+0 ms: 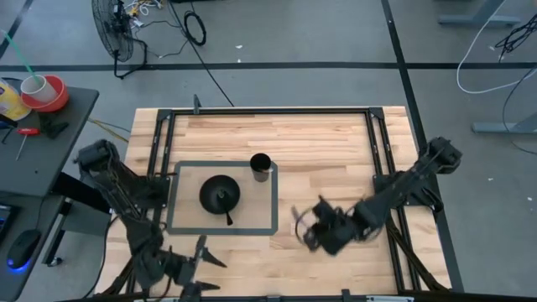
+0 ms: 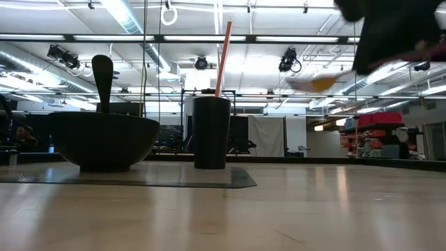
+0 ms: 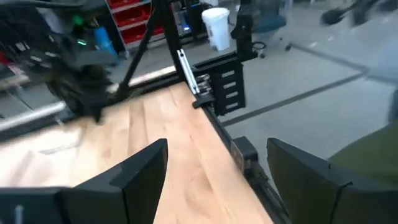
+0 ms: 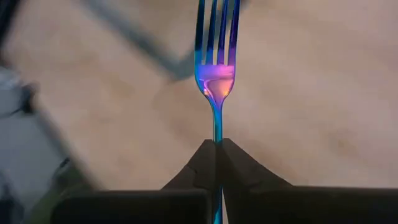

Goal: Pick & Place Utensil
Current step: Put the blue fork into the black bowl

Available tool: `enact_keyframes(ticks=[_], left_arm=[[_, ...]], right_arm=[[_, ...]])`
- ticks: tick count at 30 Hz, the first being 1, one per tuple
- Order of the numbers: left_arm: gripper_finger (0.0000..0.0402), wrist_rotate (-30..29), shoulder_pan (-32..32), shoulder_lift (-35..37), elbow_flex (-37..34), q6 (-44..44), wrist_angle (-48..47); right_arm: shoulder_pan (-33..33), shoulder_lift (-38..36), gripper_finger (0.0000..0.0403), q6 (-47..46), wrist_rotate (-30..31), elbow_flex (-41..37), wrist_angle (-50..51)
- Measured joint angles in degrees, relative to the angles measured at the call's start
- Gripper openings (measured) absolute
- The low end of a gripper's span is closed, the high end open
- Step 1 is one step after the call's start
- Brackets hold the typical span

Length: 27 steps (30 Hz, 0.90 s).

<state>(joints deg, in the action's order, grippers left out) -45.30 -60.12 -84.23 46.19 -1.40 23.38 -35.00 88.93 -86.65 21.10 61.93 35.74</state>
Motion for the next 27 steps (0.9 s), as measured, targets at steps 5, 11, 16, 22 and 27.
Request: enact_keyframes(ticks=[5, 11, 16, 22, 27], left_arm=[[0.0275, -4.3, 0.0, -6.8, 7.5, 6.2, -2.3], [0.0275, -6.0, 2.8, -14.9, 15.3, 12.8, -4.4], [0.0275, -6.0, 6.2, -20.2, 20.5, 11.2, -10.0], [0.0275, -6.2, 9.3, -24.0, 22.5, 11.0, -11.5], [0.0275, -7.2, 11.5, -24.6, 22.5, 7.7, -11.6]], right_arm=[[-4.2, 9.5, 0.0010, -0.1, 0.8, 9.3, -1.6], [-3.5, 19.7, 0.0010, 4.5, -1.9, 20.0, -4.1], [-1.7, 22.4, 0.0010, 12.6, -2.0, 25.0, -7.8], [-1.1, 22.4, 0.0010, 17.7, -2.0, 25.6, -12.5], [-1.1, 22.4, 0.0010, 18.2, -2.1, 25.5, -12.2]])
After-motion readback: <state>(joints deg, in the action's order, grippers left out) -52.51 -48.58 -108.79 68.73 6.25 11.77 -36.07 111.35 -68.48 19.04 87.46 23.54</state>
